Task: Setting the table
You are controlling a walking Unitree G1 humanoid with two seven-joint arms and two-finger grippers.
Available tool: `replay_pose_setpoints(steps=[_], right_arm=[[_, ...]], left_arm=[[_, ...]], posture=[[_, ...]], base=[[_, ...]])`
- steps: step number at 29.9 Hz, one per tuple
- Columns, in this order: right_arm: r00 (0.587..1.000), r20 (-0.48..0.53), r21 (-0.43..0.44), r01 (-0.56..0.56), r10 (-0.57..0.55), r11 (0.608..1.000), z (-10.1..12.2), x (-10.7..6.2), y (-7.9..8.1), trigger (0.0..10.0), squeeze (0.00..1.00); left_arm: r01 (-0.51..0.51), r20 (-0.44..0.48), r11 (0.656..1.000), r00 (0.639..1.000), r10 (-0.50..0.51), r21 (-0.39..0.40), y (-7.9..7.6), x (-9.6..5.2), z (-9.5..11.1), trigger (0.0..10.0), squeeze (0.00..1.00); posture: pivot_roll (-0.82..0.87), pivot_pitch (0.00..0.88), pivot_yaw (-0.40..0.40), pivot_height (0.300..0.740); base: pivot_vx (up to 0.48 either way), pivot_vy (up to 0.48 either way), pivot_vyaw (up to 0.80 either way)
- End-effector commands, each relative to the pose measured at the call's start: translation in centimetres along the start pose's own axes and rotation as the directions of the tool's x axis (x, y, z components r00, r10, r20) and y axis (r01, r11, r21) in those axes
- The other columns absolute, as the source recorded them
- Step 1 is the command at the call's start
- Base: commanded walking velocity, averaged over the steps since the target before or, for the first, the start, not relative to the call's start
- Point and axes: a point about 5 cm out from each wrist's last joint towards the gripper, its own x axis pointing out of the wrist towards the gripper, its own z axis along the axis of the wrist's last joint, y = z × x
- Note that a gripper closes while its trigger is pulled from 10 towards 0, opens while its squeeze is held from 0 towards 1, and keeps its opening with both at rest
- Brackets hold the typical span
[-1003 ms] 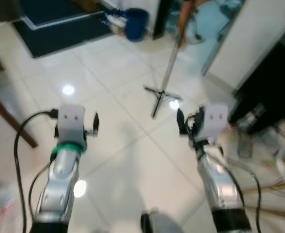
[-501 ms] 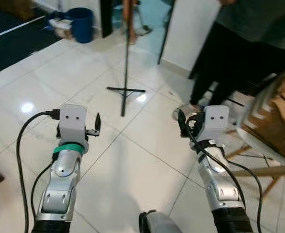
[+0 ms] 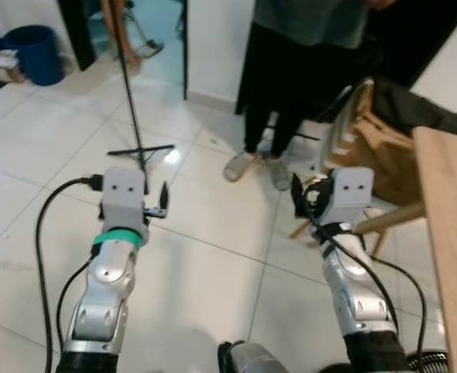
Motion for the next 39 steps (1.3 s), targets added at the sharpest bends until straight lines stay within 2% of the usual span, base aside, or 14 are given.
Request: replay_pose_setpoints(steps=[1, 15, 19, 21, 23, 28, 39], right_arm=[[1.0, -0.021, -0.004, 0.002, -0.002, 1.0, -0.5, -0.2, -0.1, 10.0, 0.0], [1.0, -0.024, -0.024, 0.02, -0.021, 1.0, -0.5, -0.2, -0.4, 10.0, 0.0], [0.999, -0.033, -0.039, 0.015, -0.017, 0.999, -0.4, 0.0, -0.8, 10.0, 0.0], [0.999, -0.035, -0.047, 0.009, -0.01, 0.999, -0.4, 0.0, -0.8, 10.0, 0.0], [0.999, -0.036, -0.066, -0.007, 0.005, 0.998, -0.1, 0.4, -1.3, 10.0, 0.0], [0.999, -0.035, -0.075, -0.014, 0.011, 0.997, 0.3, 0.8, -1.6, 10.0, 0.0], [0.999, -0.033, -0.06, 0.003, -0.005, 0.998, 0.2, 1.0, -1.3, 10.0, 0.0]], left_arm=[[-0.002, -0.019, 1.0, 1.0, 0.002, 0.007, 0.0, -0.1, -0.4, 10.0, 0.0], [0.019, -0.028, 1.0, 0.999, -0.018, 0.009, -0.3, 0.0, -0.7, 10.0, 0.0], [0.0, -0.025, 1.0, 1.0, 0.0, -0.008, -0.6, 0.0, -0.8, 10.0, 0.0], [-0.011, -0.026, 1.0, 1.0, 0.011, -0.017, -0.6, 0.0, -0.8, 10.0, 0.0], [-0.038, -0.027, 0.998, 0.999, 0.037, -0.044, -0.9, -0.1, -1.0, 10.0, 0.0], [-0.052, -0.028, 0.997, 0.998, 0.05, -0.057, -1.1, -0.3, -1.1, 10.0, 0.0], [-0.045, -0.029, 0.998, 0.999, 0.044, -0.042, -0.7, -0.3, -1.2, 10.0, 0.0]], posture=[[-0.05, 0.0, -0.002, 0.74], [-0.06, 0.0, 0.001, 0.74], [-0.08, 0.0, -0.049, 0.74], [-0.08, 0.0, -0.049, 0.74], [-0.09, 0.0, -0.094, 0.74], [-0.1, 0.0, -0.116, 0.74], [-0.09, 0.0, -0.071, 0.74]], base=[[0.0, 0.0, -0.8], [0.0, 0.0, -0.8], [0.0, 0.0, -0.8], [0.0, 0.0, -0.8], [0.0, 0.0, -0.8], [0.0, 0.0, -0.8], [0.0, 0.0, -0.8]])
